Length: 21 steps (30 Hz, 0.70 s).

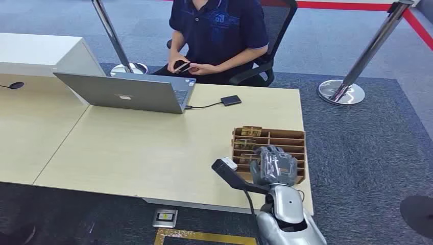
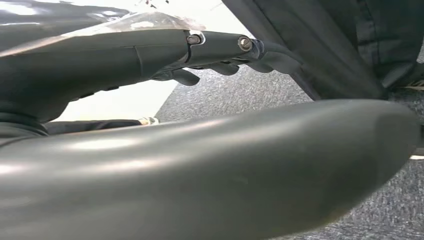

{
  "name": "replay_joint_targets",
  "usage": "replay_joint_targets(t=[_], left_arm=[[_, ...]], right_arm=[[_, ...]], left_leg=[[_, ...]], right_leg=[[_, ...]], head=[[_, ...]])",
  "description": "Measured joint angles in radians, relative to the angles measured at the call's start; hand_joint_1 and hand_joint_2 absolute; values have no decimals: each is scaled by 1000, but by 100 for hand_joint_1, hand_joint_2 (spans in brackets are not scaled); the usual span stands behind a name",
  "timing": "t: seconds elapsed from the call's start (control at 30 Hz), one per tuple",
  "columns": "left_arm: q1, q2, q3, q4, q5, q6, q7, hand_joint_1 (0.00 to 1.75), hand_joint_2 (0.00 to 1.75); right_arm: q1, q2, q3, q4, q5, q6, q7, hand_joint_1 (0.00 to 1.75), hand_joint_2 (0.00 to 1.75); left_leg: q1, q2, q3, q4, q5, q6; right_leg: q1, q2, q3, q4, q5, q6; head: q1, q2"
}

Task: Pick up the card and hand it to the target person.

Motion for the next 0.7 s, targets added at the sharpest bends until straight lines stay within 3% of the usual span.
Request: replay_joint_targets(t=[0.7], left_arm=[[0, 0, -3, 0, 10, -6, 3, 0, 0]], right_arm=[[-58, 26, -2, 90, -7, -9, -17, 83, 175]], left_leg=[[0, 0, 0, 0, 0, 0]], right_leg=[[0, 0, 0, 0, 0, 0]], head=[[0, 0]])
